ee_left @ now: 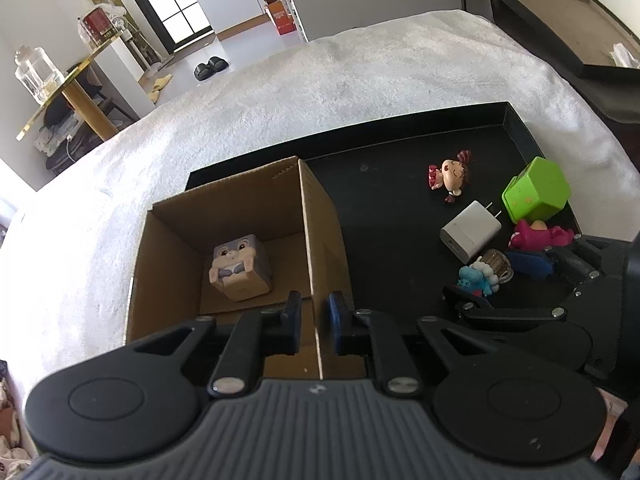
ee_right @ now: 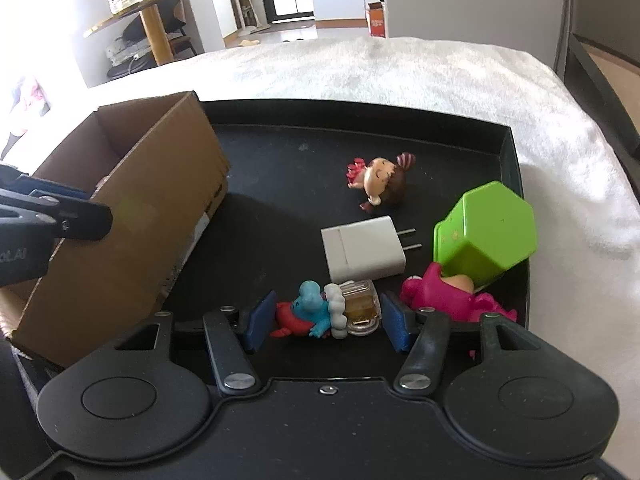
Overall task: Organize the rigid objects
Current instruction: 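Move the right tool to the blue smurf figure and close on it, then carry the smurf figure with the right tool over the box and release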
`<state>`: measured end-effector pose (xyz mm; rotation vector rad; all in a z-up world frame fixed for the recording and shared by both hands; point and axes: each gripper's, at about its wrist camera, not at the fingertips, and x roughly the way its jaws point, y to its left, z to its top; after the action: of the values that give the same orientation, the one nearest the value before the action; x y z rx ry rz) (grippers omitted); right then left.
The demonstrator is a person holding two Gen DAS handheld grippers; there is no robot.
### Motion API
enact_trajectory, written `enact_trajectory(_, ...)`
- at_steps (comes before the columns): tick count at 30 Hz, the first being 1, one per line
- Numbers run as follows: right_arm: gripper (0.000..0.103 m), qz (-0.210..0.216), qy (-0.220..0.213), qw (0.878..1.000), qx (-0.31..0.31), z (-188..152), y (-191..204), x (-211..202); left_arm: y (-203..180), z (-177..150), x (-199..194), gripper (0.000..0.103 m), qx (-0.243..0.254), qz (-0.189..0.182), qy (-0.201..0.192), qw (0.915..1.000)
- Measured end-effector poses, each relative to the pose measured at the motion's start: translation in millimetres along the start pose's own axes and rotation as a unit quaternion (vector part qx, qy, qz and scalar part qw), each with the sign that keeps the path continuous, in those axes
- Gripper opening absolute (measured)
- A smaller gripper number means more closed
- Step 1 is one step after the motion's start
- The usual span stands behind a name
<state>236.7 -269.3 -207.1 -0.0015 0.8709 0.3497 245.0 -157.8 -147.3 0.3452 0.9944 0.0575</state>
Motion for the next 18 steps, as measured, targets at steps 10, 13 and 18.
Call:
enact_trajectory(10,0.056,0.003,-0.006,1.000,-0.005,8,11,-21,11,-6,-17,0.014,-0.006,-0.007,-0.003,1.0000)
enact_trajectory(13,0.056,-0.003,-0.014,1.000,-0.018,13,18,-30,23,-7,-24,0.015,-0.026,-0.015,-0.002,0.9995)
enact_trajectory(18,0.056,-0.006,-0.022,1.000,-0.019,22,26,-43,45,-8,-35,0.018,-0.047,-0.014,-0.004,0.9988)
